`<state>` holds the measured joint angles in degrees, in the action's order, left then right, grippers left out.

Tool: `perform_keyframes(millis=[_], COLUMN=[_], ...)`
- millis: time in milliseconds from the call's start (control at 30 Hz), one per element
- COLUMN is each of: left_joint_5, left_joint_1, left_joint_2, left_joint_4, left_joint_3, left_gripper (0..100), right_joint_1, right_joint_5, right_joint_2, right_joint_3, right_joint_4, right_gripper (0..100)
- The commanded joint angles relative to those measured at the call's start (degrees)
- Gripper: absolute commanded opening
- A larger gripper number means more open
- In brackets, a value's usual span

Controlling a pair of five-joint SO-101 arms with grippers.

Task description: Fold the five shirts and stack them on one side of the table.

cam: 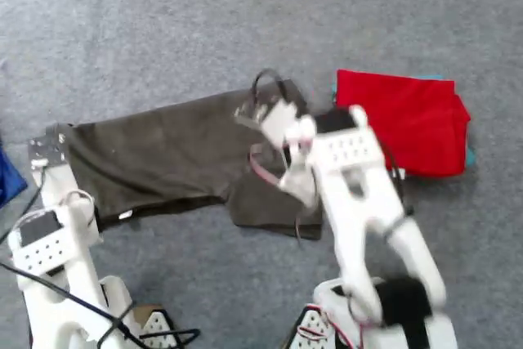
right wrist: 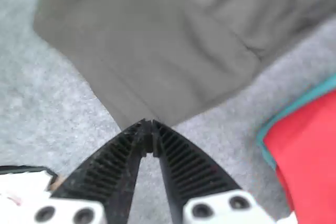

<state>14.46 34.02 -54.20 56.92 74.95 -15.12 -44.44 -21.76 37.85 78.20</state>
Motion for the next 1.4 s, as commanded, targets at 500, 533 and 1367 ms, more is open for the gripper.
perform_keyframes(millis=[500, 533, 1367], left_joint_5=[-2.29, -2.29, -2.2], left_joint_1=[-0.48, -0.48, -0.22], left_joint_2=[2.73, 2.73, 2.46], left_joint_4=[-3.78, -3.78, -3.52], left_joint_3=[0.75, 0.75, 1.1], left_gripper=[3, 3, 3], right_joint_1=[-10.29, -11.08, -7.56], right_joint_5=[-10.2, -10.2, -10.02], right_joint_2=[-13.41, -13.41, 5.14], right_joint_3=[20.44, 20.44, 22.73], right_joint_4=[-4.75, -5.01, -22.95], right_gripper=[24.3, 24.3, 12.0])
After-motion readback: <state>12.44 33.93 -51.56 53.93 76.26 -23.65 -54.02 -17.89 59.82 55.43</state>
